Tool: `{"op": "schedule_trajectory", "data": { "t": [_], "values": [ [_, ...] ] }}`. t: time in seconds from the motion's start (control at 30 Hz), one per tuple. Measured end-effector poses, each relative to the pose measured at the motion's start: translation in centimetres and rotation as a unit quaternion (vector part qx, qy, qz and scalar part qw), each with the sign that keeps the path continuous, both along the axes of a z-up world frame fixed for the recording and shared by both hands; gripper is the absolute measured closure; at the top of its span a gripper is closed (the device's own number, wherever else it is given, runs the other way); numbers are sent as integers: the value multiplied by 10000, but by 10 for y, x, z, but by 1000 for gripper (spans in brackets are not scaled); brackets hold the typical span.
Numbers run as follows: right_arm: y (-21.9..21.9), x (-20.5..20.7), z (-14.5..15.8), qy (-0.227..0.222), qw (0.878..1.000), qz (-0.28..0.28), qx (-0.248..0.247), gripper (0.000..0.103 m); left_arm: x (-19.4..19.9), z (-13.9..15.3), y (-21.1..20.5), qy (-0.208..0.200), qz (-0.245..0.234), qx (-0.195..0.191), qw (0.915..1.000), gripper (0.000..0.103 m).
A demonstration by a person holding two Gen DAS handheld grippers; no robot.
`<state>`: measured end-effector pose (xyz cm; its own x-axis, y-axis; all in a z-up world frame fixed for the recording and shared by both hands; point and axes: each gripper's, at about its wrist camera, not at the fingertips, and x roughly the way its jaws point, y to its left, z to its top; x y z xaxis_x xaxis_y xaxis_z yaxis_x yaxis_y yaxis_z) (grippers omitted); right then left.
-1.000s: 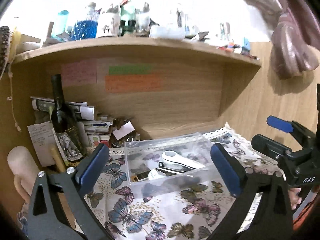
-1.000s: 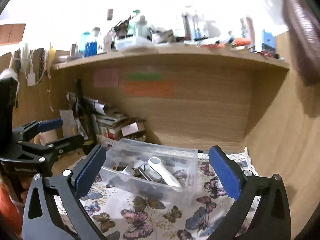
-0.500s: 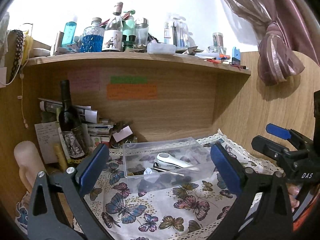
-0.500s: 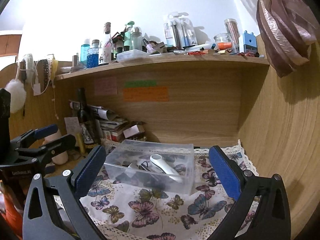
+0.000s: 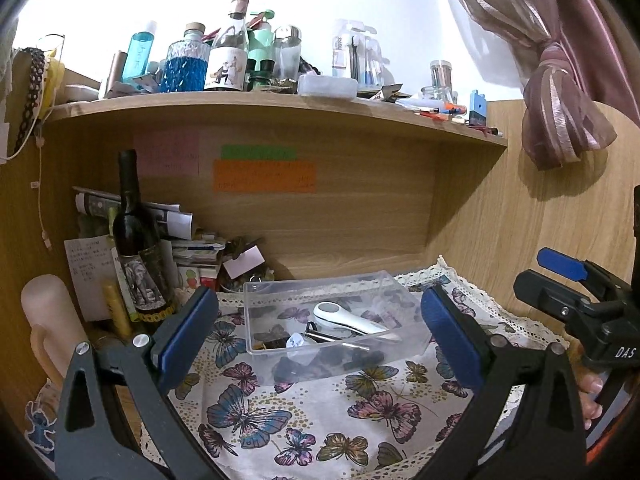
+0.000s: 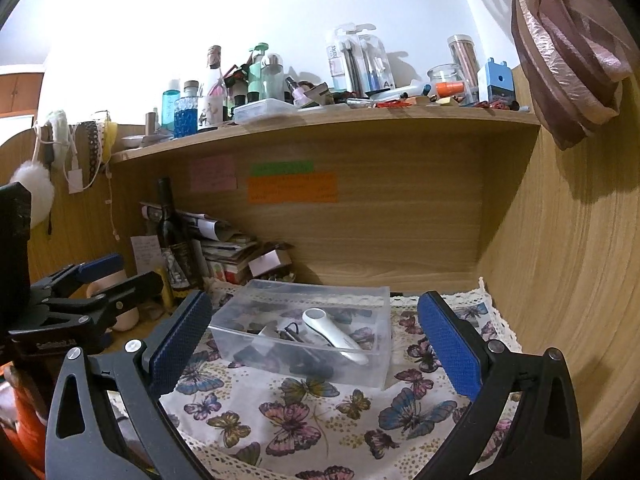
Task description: Organize rigid objects
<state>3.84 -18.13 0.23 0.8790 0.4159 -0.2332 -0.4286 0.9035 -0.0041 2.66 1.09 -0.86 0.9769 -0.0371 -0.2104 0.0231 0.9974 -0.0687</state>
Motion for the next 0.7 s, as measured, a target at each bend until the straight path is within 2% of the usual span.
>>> {"op": "schedule_trajectory", "data": {
  "t": [0.7],
  "values": [
    [0, 5, 1, 28, 10000, 86, 9, 0, 1, -3, -1, 6, -65, -24, 10000, 0]
  ]
}}
